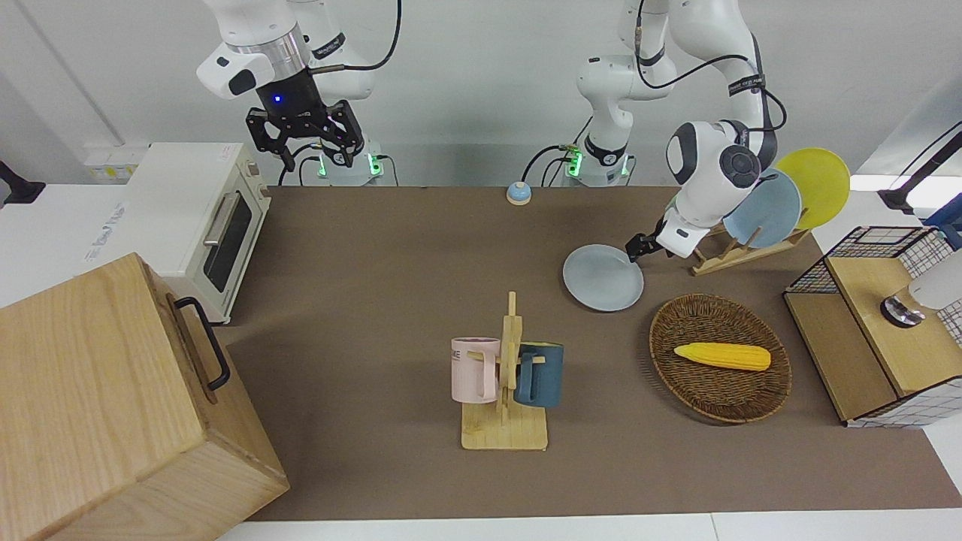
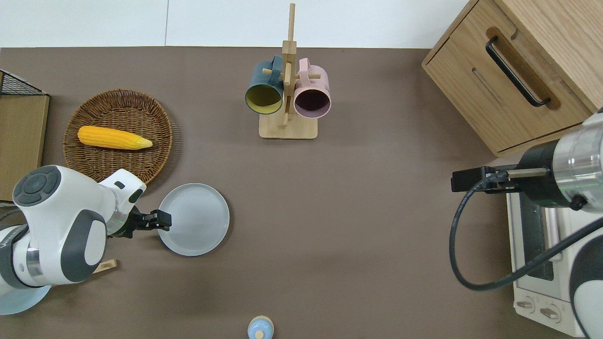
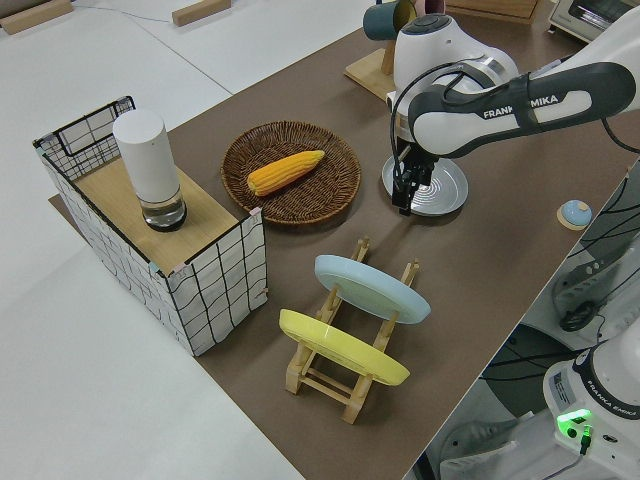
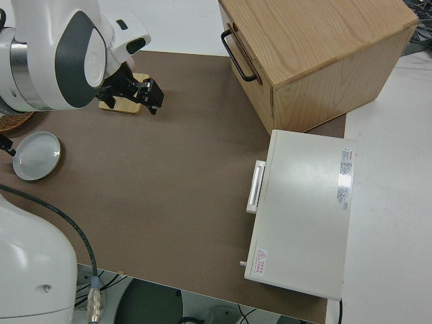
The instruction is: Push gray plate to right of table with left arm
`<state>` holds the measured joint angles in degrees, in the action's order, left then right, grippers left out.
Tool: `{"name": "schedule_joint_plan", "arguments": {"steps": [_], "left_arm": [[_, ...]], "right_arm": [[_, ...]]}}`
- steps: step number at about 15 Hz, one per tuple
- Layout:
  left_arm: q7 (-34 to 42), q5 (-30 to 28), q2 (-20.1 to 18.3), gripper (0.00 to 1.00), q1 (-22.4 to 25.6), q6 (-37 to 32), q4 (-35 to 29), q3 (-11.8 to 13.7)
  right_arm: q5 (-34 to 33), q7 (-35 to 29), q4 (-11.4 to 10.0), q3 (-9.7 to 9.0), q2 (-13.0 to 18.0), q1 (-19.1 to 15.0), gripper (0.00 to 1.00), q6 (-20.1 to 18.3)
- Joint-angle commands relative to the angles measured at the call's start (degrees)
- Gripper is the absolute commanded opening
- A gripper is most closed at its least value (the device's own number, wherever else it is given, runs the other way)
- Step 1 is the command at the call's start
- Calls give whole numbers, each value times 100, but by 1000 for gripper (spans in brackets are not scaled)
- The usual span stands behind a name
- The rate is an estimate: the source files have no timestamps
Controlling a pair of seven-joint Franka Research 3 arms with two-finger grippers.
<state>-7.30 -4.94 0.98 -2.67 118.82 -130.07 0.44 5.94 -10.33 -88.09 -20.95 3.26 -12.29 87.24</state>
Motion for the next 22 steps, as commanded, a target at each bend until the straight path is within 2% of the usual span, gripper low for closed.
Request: {"name": "schedule_joint_plan", "arguments": {"steps": [1, 7, 12, 17, 22], "left_arm": [[62, -236, -80, 972, -23, 237, -238, 26], [62, -429, -36, 962, -41, 747, -607, 26], [70, -438, 52, 906, -41, 844, -616, 17], [70, -508, 148, 745, -50, 914, -616, 17], [70, -605, 175, 456, -85, 1002, -616, 17]], "right_arm": [[92, -12, 81, -23, -36, -37, 996, -31], [92, -12, 81, -23, -36, -37, 996, -31], [92, -12, 81, -23, -36, -37, 996, -31], [92, -12, 81, -23, -36, -37, 996, -31], [92, -12, 81, -23, -36, -37, 996, -31]]}}
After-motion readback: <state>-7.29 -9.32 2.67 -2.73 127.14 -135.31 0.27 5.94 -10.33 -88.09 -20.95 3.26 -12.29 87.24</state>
